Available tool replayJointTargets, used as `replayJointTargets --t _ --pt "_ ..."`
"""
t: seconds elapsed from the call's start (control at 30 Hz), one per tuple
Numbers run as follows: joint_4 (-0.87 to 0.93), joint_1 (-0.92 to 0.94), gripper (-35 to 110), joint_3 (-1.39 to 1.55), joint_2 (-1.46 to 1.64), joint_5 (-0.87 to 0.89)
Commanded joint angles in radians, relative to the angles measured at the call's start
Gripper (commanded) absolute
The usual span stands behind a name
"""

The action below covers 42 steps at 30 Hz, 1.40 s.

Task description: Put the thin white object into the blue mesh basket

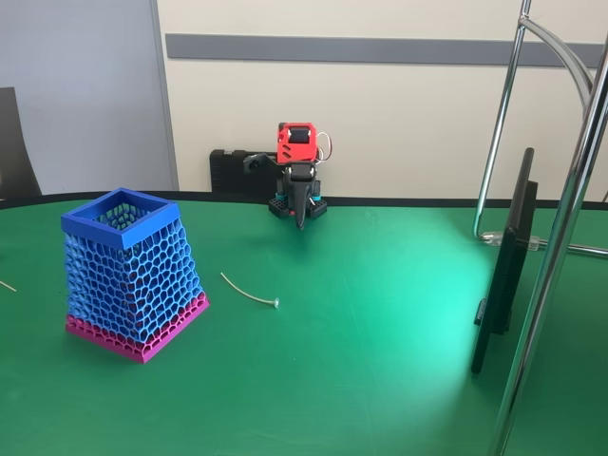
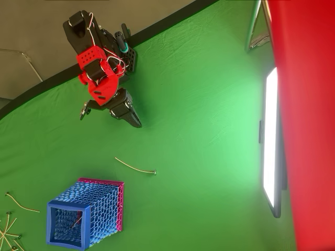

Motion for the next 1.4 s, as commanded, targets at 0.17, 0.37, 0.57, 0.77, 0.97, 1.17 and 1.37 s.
replayJointTargets --t 0.17,0.37,0.57,0.77,0.97,1.17,1.37 --pt "-0.04 -0.005 1 -0.183 -0.281 0.067" --pt "-0.081 0.023 1 -0.295 -0.474 0.121" --pt "-0.098 0.043 1 -0.411 -0.649 0.167" --pt "-0.12 0.077 1 -0.537 -0.851 0.199" --pt "-0.1 0.112 0 -0.713 -1.071 0.215" --pt "-0.044 0.146 0 -0.907 -1.304 0.241" --pt "0.029 0.173 2 -1.106 -1.514 0.273"
